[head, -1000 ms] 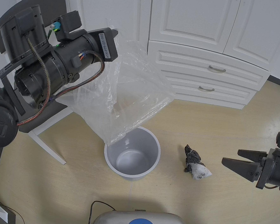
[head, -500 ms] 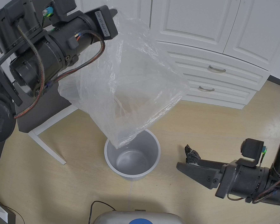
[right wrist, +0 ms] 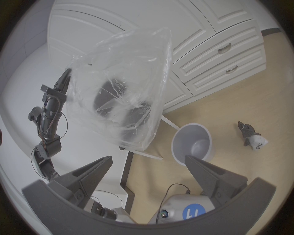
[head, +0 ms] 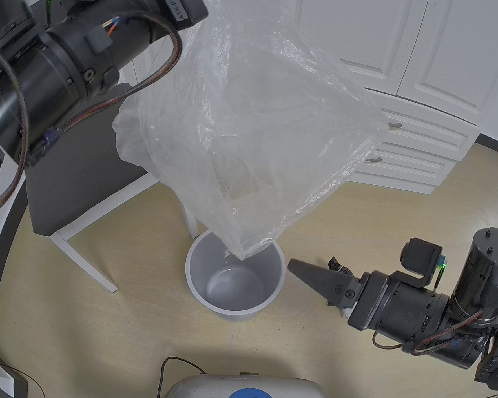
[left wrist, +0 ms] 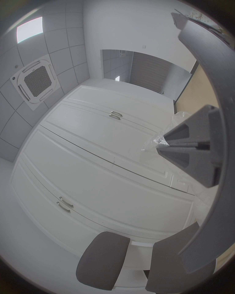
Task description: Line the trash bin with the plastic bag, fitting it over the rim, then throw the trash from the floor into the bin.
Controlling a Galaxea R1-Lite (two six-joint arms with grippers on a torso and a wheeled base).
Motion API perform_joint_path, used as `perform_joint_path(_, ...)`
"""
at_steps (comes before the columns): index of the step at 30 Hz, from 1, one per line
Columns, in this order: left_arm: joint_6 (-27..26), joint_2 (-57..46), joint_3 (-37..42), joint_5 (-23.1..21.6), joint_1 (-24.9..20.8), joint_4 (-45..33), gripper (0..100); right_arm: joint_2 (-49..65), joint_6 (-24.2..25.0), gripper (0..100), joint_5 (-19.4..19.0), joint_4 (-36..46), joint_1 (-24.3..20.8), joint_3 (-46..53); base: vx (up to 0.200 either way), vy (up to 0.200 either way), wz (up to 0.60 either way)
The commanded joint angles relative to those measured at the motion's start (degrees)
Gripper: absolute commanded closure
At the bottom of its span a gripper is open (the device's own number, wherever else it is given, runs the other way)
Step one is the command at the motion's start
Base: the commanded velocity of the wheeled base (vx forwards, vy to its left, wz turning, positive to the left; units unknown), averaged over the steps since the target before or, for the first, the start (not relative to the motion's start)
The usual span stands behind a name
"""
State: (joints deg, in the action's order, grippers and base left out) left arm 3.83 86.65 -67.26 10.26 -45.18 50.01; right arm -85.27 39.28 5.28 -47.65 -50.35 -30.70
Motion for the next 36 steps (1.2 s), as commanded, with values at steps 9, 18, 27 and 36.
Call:
perform_joint_path(9, 0.0, -1.6, -0.2, -0.2, -2.8, 0.4, 100, -12.4, 3.3, 0, 5.2, -17.6, -0.4, -0.2, 0.000, 0.000, 0.00)
perform_joint_path(18, 2.1, -1.2, -0.4, -0.1, -3.8, 1.3, 100, -16.9, 7.9, 0, 7.5, -27.0, -1.2, -1.0, 0.000, 0.000, 0.00)
perform_joint_path(27, 2.1, -0.9, -0.3, 0.0, -4.4, 4.0, 100, -19.8, 8.2, 0, 8.3, -36.0, -1.3, -0.4, 0.000, 0.000, 0.00)
perform_joint_path(36, 2.1, -0.5, -0.2, -0.1, -5.9, 4.2, 100, -21.9, 8.1, 0, 8.0, -39.8, -2.0, -0.5, 0.000, 0.000, 0.00)
